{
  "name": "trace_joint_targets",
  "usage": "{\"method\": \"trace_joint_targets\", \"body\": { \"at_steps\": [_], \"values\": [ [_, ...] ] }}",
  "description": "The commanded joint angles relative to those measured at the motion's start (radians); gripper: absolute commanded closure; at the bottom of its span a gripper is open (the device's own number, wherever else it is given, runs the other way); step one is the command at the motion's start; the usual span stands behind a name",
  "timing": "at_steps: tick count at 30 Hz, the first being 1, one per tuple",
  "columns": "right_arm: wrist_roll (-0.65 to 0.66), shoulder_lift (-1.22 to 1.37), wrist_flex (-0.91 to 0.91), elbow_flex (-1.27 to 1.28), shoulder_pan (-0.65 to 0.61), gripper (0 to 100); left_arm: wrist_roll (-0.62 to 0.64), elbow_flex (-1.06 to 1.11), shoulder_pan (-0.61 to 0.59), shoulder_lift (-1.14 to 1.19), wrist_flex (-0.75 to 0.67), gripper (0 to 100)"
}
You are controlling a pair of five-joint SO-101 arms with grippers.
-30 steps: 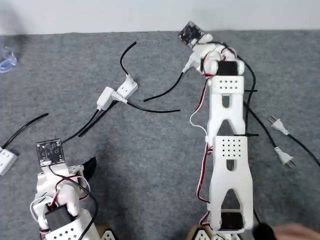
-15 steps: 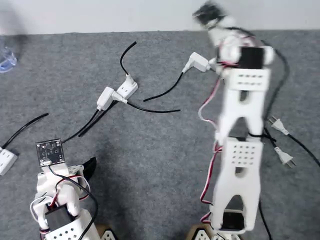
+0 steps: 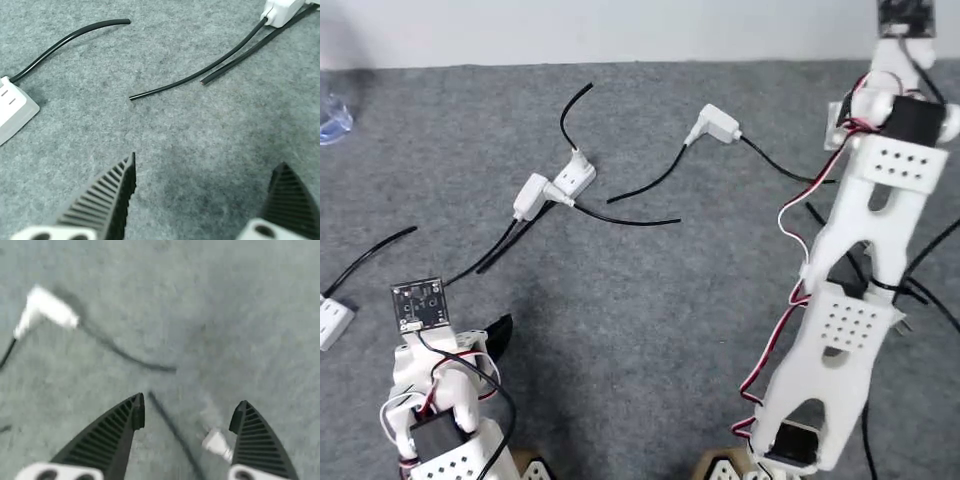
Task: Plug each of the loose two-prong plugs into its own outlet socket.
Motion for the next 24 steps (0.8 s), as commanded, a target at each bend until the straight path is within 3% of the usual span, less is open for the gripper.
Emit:
{"method": "trace_joint_targets", "body": {
  "at_steps": [1, 6, 12, 20, 24],
  "values": [
    [-0.014, -0.196, 0.050, 0.322, -0.016, 72.4, -0.008, -0.007, -0.003, -0.008, 0.006, 61],
    [-0.071, -0.509, 0.047, 0.792, -0.081, 72.4, -0.008, -0.007, -0.002, -0.008, 0.005, 61],
    [-0.155, -0.771, -0.025, 1.171, -0.117, 72.4, -0.008, -0.007, -0.005, -0.008, 0.005, 61],
    [-0.152, -0.858, -0.363, 1.735, -0.156, 72.4, -0.008, -0.007, -0.006, -0.008, -0.011, 61],
    [-0.152, -0.869, -0.478, 1.857, -0.145, 72.5, -0.008, -0.010, -0.040, -0.008, -0.044, 61]
  ]
}}
